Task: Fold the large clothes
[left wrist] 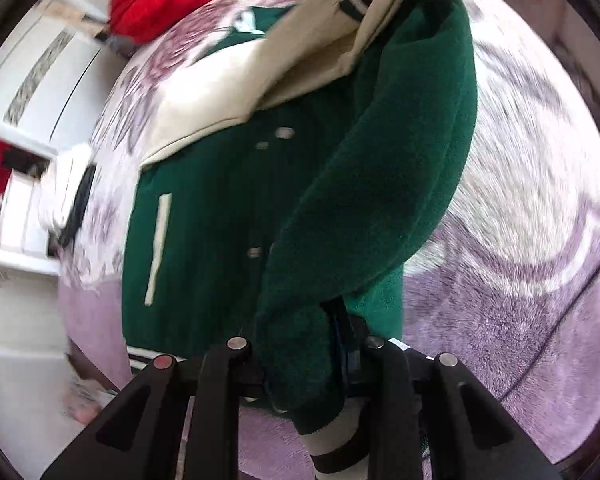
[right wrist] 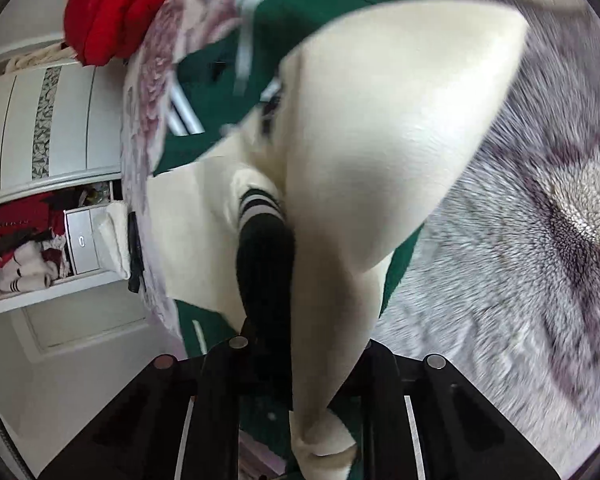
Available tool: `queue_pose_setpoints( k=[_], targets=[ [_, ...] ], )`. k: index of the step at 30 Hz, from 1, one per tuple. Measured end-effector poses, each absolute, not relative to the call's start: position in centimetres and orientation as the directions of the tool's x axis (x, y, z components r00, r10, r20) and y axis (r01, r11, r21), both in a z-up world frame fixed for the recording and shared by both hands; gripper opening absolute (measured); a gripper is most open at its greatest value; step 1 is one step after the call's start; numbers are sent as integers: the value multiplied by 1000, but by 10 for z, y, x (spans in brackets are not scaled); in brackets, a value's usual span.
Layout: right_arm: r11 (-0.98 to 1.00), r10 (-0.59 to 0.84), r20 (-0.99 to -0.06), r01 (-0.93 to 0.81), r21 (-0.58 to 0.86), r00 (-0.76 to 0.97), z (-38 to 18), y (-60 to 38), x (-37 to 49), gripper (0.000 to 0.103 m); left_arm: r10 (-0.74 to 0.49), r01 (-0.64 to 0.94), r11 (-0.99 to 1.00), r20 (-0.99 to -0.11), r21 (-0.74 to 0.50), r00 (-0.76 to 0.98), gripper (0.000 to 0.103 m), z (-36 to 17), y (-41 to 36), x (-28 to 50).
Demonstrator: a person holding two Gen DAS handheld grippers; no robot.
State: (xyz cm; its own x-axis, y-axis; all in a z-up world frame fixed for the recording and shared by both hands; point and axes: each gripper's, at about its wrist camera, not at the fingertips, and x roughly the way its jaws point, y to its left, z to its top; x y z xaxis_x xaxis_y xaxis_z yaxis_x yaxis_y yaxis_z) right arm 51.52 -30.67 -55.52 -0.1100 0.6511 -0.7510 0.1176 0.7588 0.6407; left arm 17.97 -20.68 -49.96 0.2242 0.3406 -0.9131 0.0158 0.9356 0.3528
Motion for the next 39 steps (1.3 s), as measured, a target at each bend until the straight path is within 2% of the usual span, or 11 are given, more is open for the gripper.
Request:
queue_pose_setpoints(
  k=[8, 16, 17, 19, 21, 22, 23, 28, 33, 37, 39],
  targets=[
    [849, 520, -842, -22, 528, -139, -452, -128, 546, 17, 184, -246, 961, -957, 126, 226, 20, -454, -46, 166],
    [942, 279, -933, -123, 312, -225, -524, 92, 569, 19, -52, -469, 877, -991, -105, 126, 32, -539, 128, 149],
    [946, 271, -932, -114, 305, -241, -539, 109, 569, 23, -91, -481, 867, -990, -132, 107, 34, -552, 144, 145],
    [953, 244, -932, -111, 281, -269, -557, 136, 568, 46, -152, -527, 831, -984, -177, 90, 34, -573, 179, 127],
    [949, 272, -924, -84, 303, -268, -560, 140, 565, 69, -257, -557, 779, -957, -288, 135, 57, -581, 207, 106],
    [941, 297, -915, -76, 329, -274, -558, 136, 560, 73, -284, -571, 756, -946, -320, 154, 71, -582, 217, 98],
    [932, 327, -902, -63, 358, -283, -555, 135, 556, 75, -313, -579, 734, -934, -354, 173, 72, -582, 225, 91],
    [882, 433, -847, -47, 468, -308, -535, 95, 517, 75, -399, -644, 649, -902, -406, 166, 69, -584, 254, 61],
    [903, 399, -868, -36, 428, -297, -524, 9, 439, 75, -522, -613, 546, -804, -571, 285, 69, -575, 245, 73],
    [923, 385, -859, 116, 367, -338, -556, -70, 363, 75, -509, -527, 670, -840, -523, 187, 69, -588, 213, 114],
    [925, 380, -848, 182, 335, -369, -583, -98, 319, 75, -459, -486, 728, -871, -483, 178, 59, -589, 203, 128]
  ],
)
